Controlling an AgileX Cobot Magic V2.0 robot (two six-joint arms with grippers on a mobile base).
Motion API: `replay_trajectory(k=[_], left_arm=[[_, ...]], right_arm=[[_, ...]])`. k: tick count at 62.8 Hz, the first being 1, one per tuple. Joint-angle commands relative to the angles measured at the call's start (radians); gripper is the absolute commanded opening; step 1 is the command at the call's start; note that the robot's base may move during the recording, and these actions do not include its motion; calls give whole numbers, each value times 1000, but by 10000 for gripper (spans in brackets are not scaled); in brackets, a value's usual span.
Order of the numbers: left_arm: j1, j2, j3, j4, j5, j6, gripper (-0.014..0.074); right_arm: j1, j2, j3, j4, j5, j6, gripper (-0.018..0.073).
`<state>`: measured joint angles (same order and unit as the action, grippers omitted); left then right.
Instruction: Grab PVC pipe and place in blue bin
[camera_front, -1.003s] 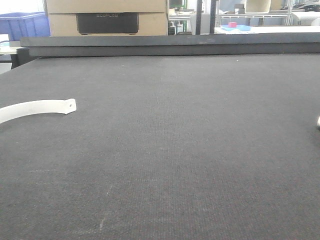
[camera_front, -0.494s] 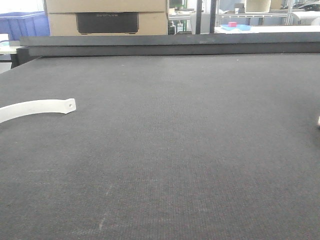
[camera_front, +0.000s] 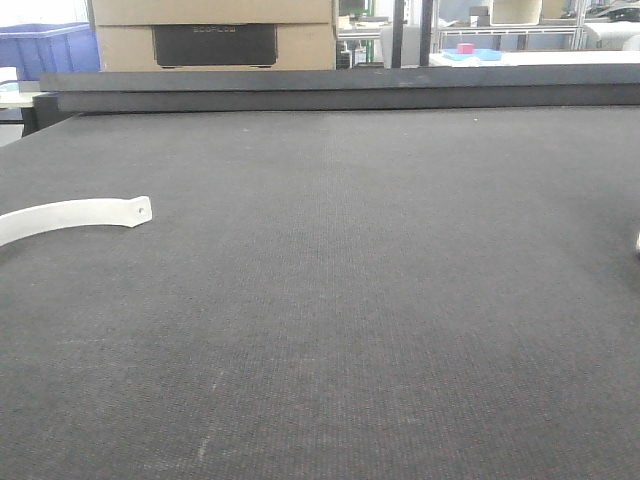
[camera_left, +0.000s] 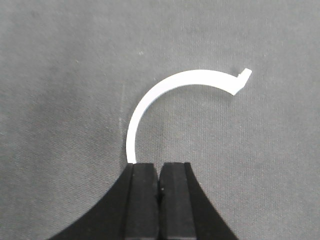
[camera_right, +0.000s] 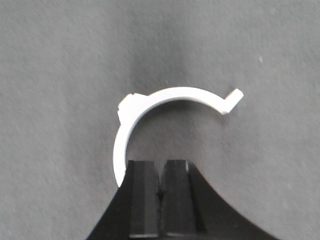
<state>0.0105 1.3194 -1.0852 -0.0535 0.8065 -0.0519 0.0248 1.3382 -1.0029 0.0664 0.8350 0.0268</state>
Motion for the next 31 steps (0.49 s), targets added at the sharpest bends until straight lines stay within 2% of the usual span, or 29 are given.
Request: replay_trajectory(k=[1, 13, 21, 31], left_arm=[[5, 6, -4, -15, 1, -3, -111], [5, 6, -4, -15, 5, -3, -111], [5, 6, -4, -15, -1, -3, -111], [5, 6, -4, -15, 22, -3, -111]], right_arm=[[-3, 25, -9, 15, 1, -2, -169], [61, 120, -67, 4, 128, -2, -169], [113, 181, -100, 4, 133, -2, -169], [116, 247, -122, 4, 133, 8, -169]])
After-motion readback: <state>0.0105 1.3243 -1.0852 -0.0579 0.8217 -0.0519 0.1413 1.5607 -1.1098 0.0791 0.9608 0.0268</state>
